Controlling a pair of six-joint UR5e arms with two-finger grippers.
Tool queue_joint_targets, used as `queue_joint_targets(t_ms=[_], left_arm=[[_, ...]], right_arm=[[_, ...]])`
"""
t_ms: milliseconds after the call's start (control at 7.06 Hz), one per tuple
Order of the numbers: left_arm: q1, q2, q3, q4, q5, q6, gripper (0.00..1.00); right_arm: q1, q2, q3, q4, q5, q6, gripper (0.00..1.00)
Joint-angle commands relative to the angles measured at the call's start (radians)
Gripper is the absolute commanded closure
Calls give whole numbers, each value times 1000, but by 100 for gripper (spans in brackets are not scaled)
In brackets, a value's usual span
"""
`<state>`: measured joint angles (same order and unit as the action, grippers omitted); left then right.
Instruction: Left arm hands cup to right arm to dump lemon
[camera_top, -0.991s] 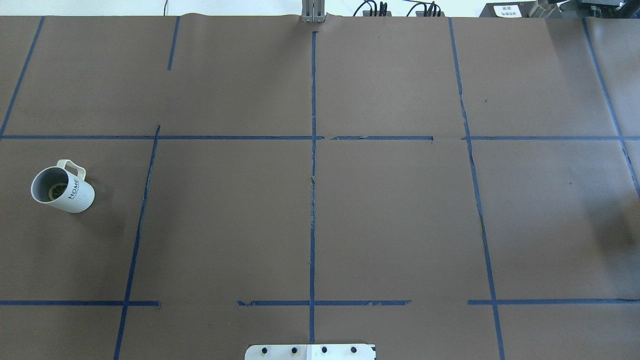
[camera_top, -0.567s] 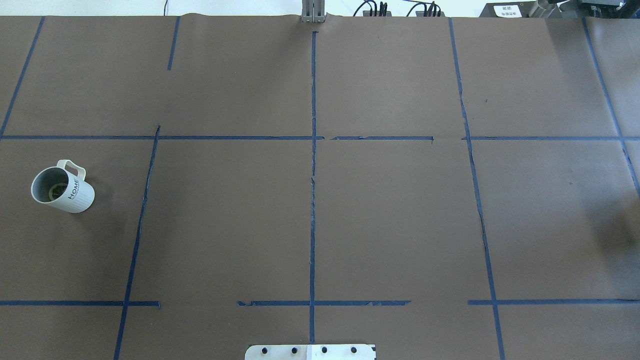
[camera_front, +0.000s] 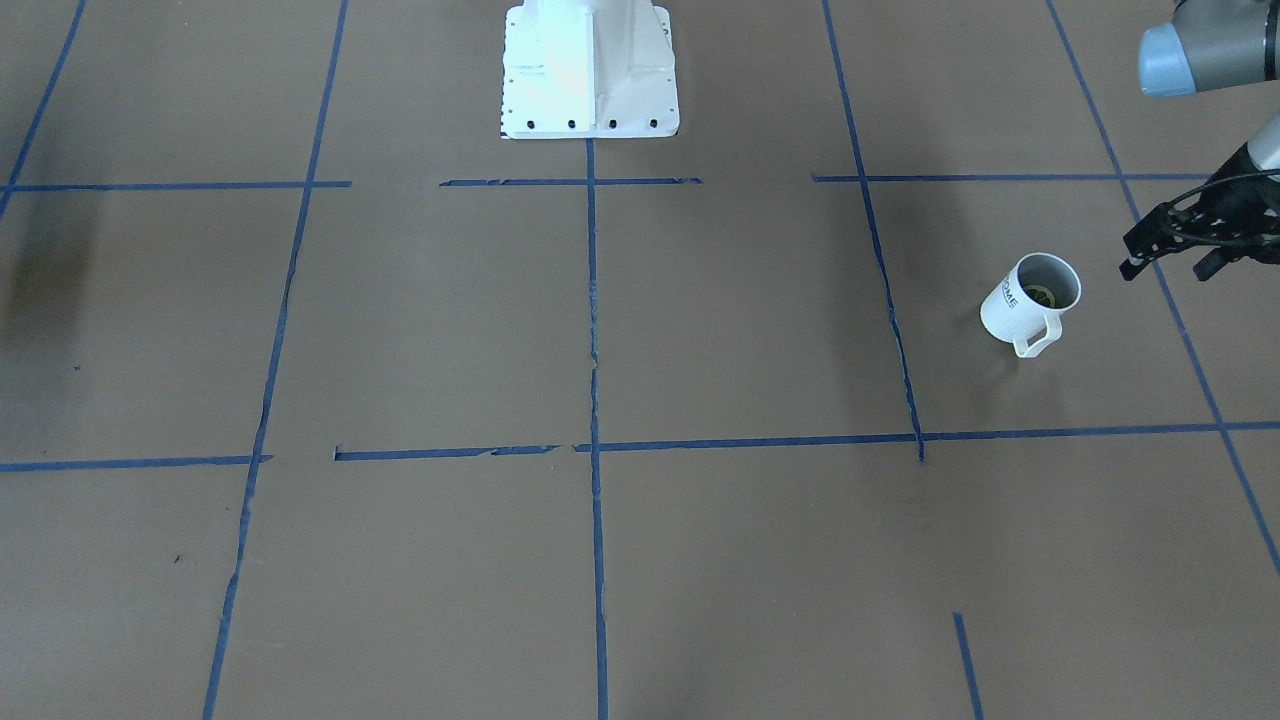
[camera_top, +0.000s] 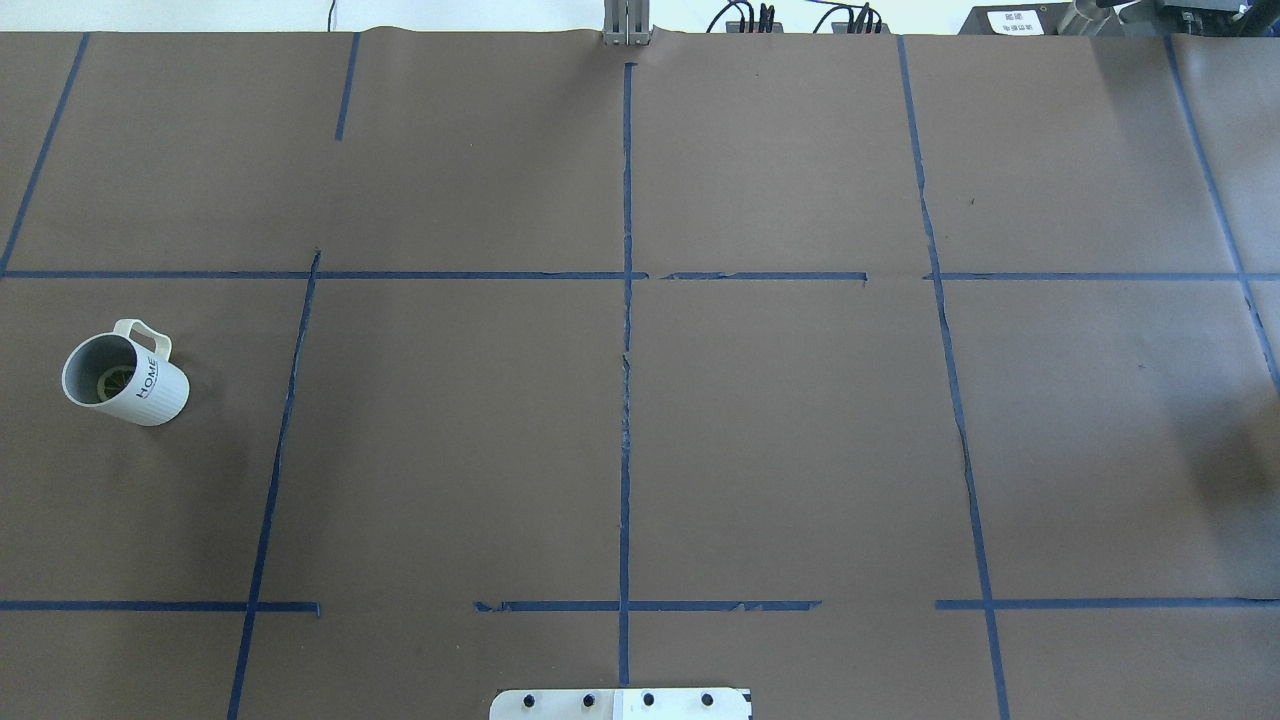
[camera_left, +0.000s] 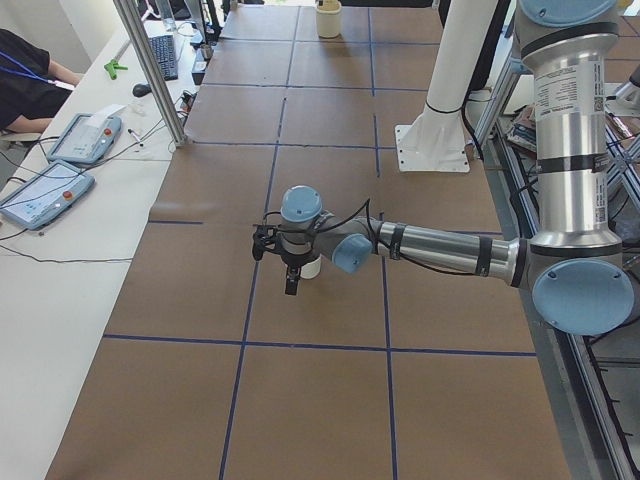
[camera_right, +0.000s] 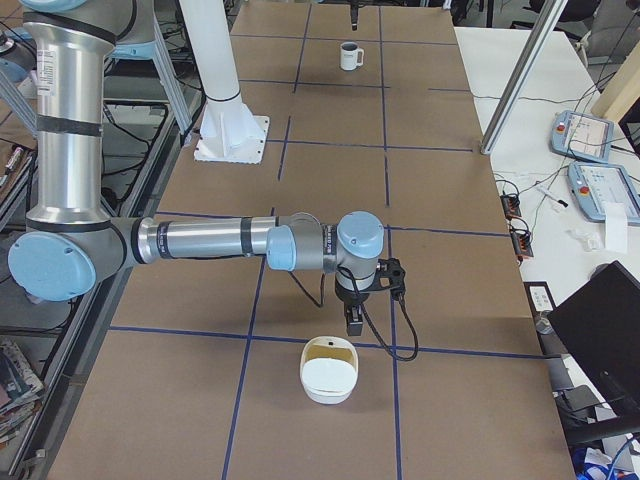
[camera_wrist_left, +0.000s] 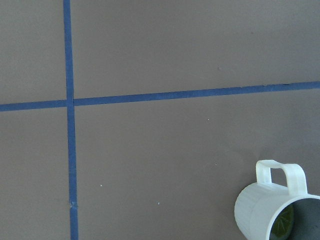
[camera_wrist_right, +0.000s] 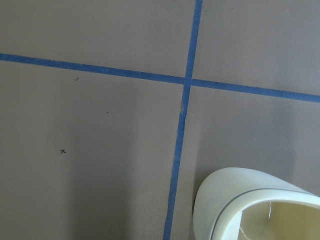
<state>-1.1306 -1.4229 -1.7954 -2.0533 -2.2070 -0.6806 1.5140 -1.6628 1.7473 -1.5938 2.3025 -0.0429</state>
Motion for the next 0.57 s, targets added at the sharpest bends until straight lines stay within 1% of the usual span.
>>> queue_joint_targets(t_ms=[0, 283, 425], left_arm=[[92, 2, -16, -25, 15, -114, 0], [127, 1, -6, -25, 15, -122, 0], [136, -4, 2, -25, 15, -123, 7]], right_arm=[[0, 0, 1, 0, 0, 0, 0], [0, 0, 0, 0, 0, 0, 0], [0, 0, 1, 0, 0, 0, 0]])
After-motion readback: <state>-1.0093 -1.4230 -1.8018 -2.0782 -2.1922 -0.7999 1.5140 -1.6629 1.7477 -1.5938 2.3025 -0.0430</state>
